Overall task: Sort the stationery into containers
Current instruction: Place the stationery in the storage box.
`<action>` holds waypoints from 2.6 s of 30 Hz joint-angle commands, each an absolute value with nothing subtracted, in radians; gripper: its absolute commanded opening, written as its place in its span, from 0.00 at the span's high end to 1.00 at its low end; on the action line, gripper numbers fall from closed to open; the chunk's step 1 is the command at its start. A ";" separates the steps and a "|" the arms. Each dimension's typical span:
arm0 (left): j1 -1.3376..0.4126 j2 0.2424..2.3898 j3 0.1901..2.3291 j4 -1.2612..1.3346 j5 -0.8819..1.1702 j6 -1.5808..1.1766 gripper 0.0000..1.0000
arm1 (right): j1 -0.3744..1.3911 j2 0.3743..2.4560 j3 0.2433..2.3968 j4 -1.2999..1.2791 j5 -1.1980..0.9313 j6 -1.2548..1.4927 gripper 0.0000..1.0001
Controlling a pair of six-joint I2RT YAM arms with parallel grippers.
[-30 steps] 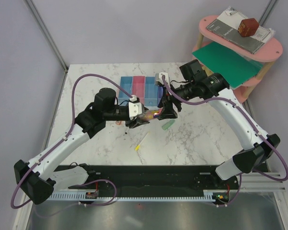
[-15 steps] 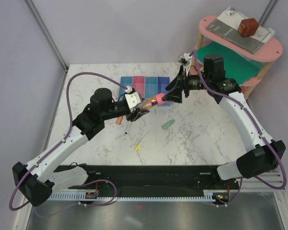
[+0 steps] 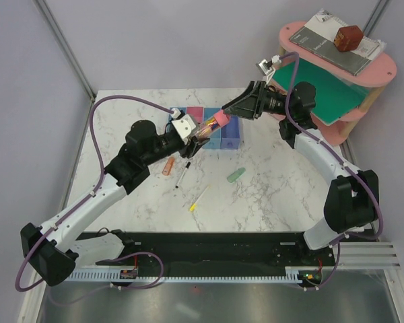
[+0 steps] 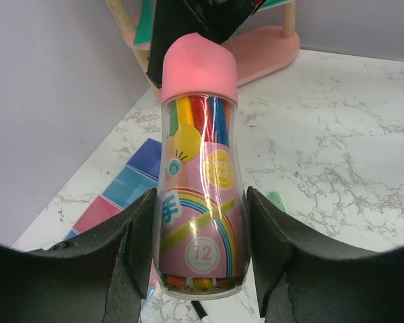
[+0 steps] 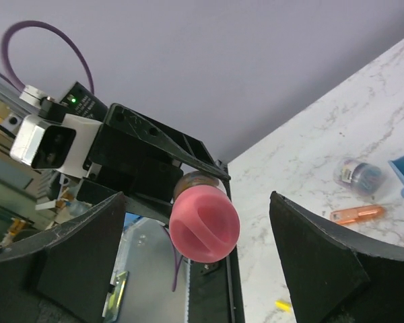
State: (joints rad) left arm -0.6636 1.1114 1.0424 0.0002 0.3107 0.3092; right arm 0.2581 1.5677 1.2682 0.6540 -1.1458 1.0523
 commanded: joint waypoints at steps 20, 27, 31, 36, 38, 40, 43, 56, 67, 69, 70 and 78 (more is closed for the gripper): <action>-0.667 1.103 1.104 0.123 0.273 0.308 0.98 | 0.267 1.534 1.216 0.802 -1.147 1.137 0.18; -0.667 1.094 1.098 0.121 0.281 0.301 0.98 | 0.282 1.566 1.255 0.804 -1.135 1.137 0.27; -0.667 1.094 1.094 0.121 0.282 0.302 0.98 | 0.288 1.575 1.266 0.804 -1.134 1.137 0.31; -0.667 1.095 1.085 0.126 0.285 0.301 0.98 | 0.293 1.580 1.270 0.805 -1.132 1.134 0.39; -0.667 1.097 1.086 0.126 0.287 0.302 0.98 | 0.296 1.582 1.270 0.805 -1.131 1.134 0.43; -0.667 1.097 1.086 0.126 0.287 0.302 0.98 | 0.295 1.585 1.276 0.805 -1.126 1.134 0.52; -0.667 1.095 1.078 0.127 0.293 0.299 0.98 | 0.302 1.594 1.292 0.807 -1.129 1.135 0.60; -0.667 1.091 1.069 0.086 0.316 0.318 0.57 | 0.307 1.615 1.335 0.720 -1.134 1.075 0.76; -0.667 1.032 1.040 0.006 0.388 0.364 0.00 | 0.298 1.615 1.413 0.375 -1.117 0.786 0.77; -0.667 1.028 1.035 -0.021 0.400 0.377 0.00 | 0.298 1.623 1.445 0.300 -1.106 0.717 0.77; -0.667 1.025 1.034 -0.026 0.403 0.383 0.00 | 0.299 1.628 1.459 0.213 -1.089 0.677 0.77; -0.666 0.980 1.037 -0.123 0.381 0.488 0.00 | 0.298 1.713 1.649 -0.280 -0.879 0.153 0.77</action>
